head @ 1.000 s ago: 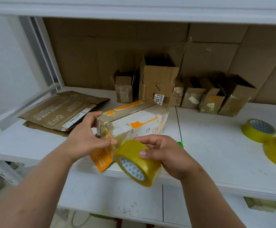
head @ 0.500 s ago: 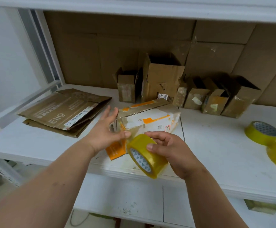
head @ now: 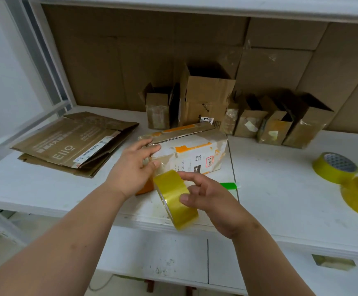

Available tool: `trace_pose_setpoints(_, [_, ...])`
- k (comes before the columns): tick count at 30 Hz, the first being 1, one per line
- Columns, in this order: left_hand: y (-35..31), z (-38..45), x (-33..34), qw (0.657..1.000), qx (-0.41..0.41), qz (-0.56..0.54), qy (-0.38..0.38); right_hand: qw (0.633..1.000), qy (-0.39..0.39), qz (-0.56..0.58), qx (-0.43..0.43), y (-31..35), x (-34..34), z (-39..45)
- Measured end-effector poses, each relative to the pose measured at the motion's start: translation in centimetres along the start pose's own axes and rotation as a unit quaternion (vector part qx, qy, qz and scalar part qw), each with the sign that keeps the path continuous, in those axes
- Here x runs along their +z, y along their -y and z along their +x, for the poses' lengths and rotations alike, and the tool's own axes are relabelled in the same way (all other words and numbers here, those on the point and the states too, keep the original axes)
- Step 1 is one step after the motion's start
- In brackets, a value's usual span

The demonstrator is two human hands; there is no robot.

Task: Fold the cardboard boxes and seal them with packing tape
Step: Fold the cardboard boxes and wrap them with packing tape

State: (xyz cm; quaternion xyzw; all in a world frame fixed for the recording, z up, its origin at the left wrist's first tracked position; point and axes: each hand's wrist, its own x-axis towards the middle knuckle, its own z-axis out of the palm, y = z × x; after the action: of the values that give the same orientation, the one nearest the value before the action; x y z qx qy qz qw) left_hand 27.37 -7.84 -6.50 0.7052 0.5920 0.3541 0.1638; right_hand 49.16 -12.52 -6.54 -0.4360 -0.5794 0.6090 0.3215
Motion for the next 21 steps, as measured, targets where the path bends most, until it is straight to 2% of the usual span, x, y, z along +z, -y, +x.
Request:
trace_pose_setpoints(9, [0.3, 0.3, 0.1, 0.999, -0.048, -0.019, 0.009, 1.0, 0.001, -0.001, 0.003, -0.6, 0.1, -0.4])
trace_pose_setpoints(12, [0.0, 0.0, 0.3, 0.994, -0.088, -0.068, 0.009, 1.0, 0.006, 0.009, -0.007, -0.7, 0.0, -0.2])
trace_pose_setpoints(16, [-1.2, -1.7, 0.1, 0.957, -0.175, -0.225, -0.049, 0.999, 0.006, 0.029, -0.024, -0.8, -0.2, 0.1])
trace_pose_setpoints(19, [-2.0, -3.6, 0.5, 0.922, -0.247, -0.276, -0.112, 0.998, 0.004, 0.047, -0.03, -1.1, -0.3, 0.4])
trace_pose_setpoints(21, [-2.3, -4.7, 1.3, 0.904, -0.29, -0.299, -0.093, 0.998, 0.015, 0.052, -0.03, -1.2, -0.4, 0.6])
